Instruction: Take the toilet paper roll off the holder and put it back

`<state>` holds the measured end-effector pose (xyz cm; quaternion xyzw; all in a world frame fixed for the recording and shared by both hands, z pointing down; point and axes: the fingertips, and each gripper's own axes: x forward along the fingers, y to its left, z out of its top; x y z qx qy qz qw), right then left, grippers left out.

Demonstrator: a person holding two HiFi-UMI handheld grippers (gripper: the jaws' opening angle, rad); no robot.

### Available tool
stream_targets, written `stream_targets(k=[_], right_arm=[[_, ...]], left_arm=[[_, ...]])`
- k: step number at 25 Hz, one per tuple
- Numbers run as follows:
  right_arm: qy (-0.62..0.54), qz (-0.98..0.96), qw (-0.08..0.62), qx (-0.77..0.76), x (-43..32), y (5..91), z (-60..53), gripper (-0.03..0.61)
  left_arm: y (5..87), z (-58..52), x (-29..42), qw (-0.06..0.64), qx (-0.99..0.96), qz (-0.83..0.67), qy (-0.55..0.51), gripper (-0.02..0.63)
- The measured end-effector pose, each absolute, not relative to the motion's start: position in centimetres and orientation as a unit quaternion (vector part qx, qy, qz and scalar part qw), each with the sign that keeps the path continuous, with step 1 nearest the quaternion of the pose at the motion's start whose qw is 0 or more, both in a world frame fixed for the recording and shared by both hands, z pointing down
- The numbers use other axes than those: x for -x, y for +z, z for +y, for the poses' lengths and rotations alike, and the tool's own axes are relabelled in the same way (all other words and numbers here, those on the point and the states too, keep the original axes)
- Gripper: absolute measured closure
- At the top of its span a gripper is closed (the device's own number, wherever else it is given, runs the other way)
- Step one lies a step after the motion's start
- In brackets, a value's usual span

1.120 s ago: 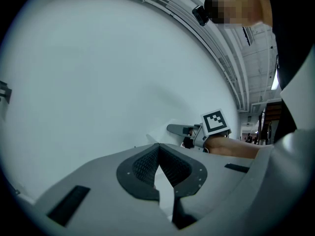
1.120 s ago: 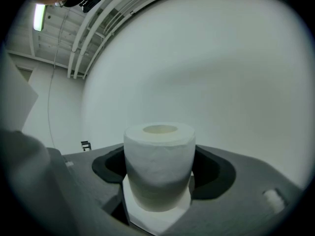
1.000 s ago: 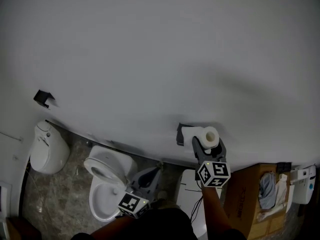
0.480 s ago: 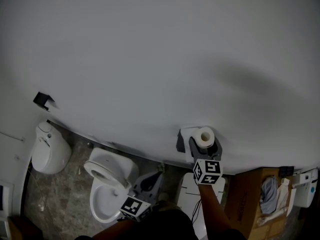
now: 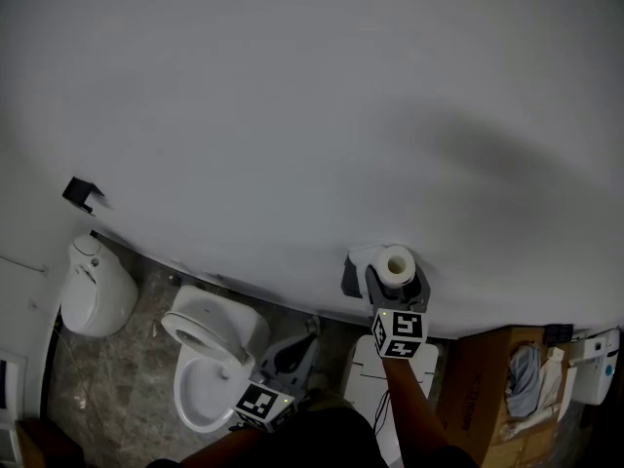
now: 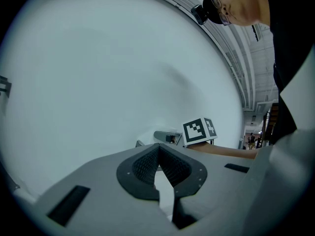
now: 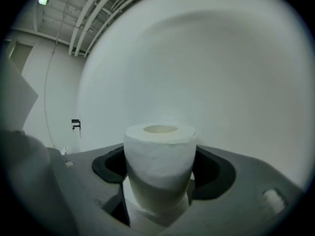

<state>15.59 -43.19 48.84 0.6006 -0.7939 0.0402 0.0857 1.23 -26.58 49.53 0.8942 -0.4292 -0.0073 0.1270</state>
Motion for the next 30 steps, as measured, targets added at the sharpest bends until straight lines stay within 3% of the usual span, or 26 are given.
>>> stream_targets(k=[7,16,30], right_arm=[[0.014,-0.793,0.100,-0.601,-15.3,48.8,-43.0,0.207],[0.027,-0.783,0.107,-0.613,-15.6,48.7,-42.4,0.114],[0.050,-0.770,0.051,-0.634,-15.2,44.4,-30.2,0.114]], left_arm=[[48.9,-25.7,-1.2,0.151,-0.890,-0.431,-0.019,0.598],[49.7,-23.5,1.4,0.142,-0.887,-0.438,-0.014,0.598],[47.1,-20.2,6.3,0.133,-0.870,-0.473,-0.037,0.598]])
